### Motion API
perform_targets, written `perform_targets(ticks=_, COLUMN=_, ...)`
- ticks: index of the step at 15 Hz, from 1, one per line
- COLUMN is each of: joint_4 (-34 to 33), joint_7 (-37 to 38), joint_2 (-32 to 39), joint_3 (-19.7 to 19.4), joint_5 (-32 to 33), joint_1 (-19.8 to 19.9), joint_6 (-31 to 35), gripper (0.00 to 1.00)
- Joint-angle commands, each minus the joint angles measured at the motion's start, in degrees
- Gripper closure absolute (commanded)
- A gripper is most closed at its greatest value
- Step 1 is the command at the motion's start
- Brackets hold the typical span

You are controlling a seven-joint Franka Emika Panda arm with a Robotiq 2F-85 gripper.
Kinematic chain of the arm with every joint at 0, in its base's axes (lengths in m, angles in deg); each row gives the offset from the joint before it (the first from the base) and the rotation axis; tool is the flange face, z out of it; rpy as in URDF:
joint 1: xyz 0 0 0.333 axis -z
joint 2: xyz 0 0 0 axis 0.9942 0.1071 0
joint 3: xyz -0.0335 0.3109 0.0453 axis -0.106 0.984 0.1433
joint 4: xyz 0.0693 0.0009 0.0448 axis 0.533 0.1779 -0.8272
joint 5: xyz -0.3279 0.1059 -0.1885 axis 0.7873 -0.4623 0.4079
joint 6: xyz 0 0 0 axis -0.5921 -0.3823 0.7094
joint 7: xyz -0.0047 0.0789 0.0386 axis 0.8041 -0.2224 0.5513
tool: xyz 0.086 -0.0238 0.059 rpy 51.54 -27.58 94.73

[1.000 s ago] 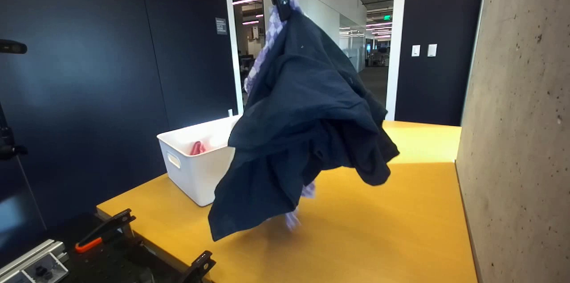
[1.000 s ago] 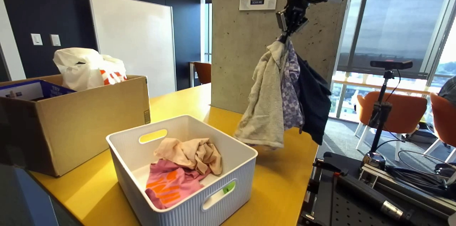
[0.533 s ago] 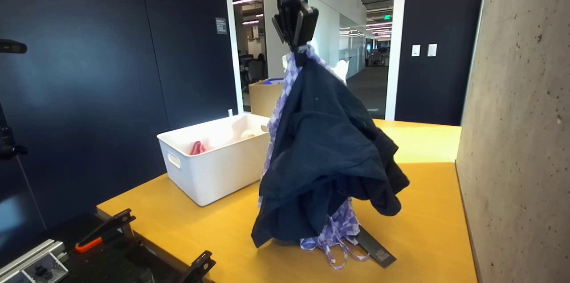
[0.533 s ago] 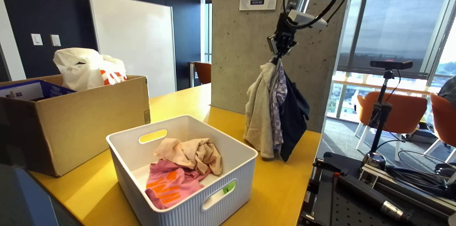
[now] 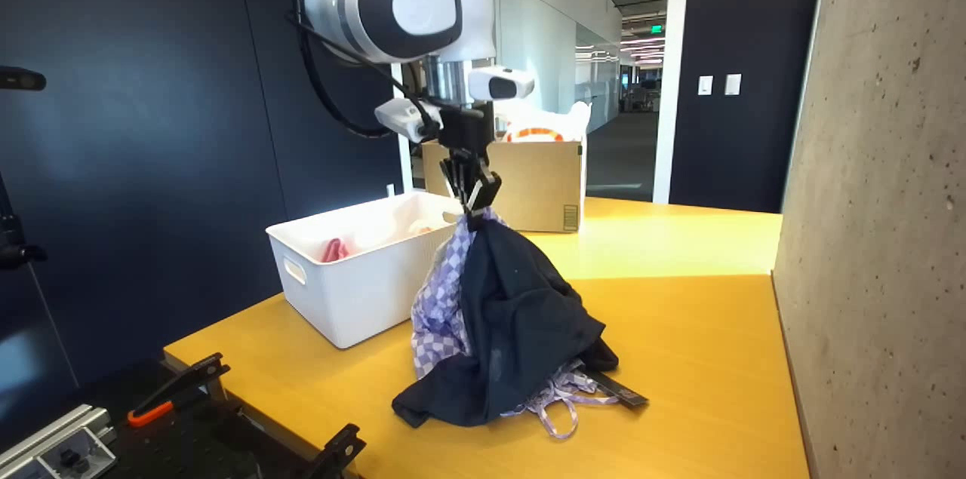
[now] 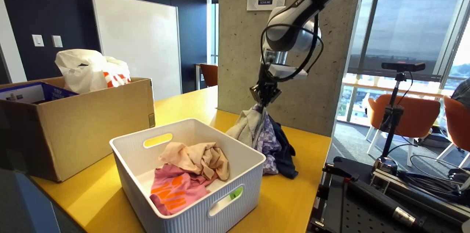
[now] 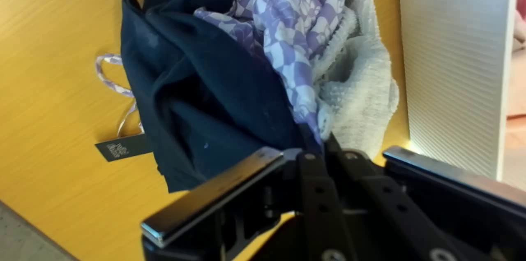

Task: Move the basket to the right, then remove the purple and blue shirts and the towel from the basket

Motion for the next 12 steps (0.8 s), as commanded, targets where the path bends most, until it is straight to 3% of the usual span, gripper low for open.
perform_targets(ticks=1, joint_4=0.04, joint_7=-1.01, joint_2=4.39, joint_3=0.48, joint_5=-2.64, joint_1=0.53, joint_6=3.50, gripper=0.99)
perform_targets(ticks=3, joint_4=-0.75, joint_7=-0.72, joint_2=6.78, joint_3=0.64, joint_5=-2.94, joint_1=0.48, joint_6=3.92, gripper=0.99)
perform_targets(ticks=4, joint_4=-0.36, joint_7=-0.39, joint_2=6.84, joint_3=0.39, joint_5=-2.71, joint_1=0.45, joint_6=4.15, gripper=0.75)
perform_targets(ticks=12, joint_4=14.94, joint_7=3.20, joint_2=-8.11, joint_3=-2.58, joint_5=0.44, joint_1=-1.07, joint_6=8.28, gripper=0.19)
